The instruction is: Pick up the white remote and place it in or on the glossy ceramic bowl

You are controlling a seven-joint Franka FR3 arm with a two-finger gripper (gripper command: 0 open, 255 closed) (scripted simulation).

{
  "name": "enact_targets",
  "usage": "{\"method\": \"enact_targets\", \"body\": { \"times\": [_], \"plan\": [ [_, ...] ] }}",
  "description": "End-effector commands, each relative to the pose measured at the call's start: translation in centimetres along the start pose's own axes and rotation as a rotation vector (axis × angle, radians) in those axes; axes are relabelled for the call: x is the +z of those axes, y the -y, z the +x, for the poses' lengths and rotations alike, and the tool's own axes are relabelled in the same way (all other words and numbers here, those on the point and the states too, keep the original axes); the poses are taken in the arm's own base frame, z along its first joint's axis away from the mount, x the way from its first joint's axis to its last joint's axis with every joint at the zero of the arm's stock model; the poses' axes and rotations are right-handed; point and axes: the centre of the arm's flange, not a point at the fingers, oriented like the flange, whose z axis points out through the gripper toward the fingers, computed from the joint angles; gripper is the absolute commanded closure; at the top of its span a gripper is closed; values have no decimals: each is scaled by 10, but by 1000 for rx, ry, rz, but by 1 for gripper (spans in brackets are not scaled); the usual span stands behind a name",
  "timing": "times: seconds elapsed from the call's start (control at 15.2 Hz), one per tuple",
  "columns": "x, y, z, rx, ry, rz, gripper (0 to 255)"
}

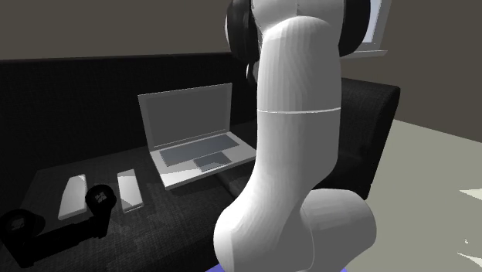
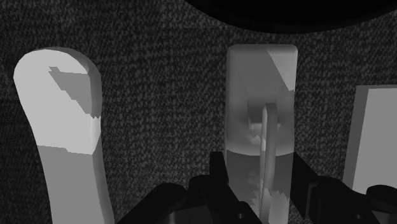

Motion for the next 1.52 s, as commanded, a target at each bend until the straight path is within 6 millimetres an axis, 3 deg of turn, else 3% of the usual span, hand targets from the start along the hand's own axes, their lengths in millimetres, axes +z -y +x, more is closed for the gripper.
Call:
{"method": "enact_targets", "body": {
  "times": [0.0,1.25,1.45],
  "plan": [
    [-11,1,0,0,0,0,255],
    [-107,1,7,0,0,0,255],
    [-109,3,-32,0,0,0,255]
  ]
}}
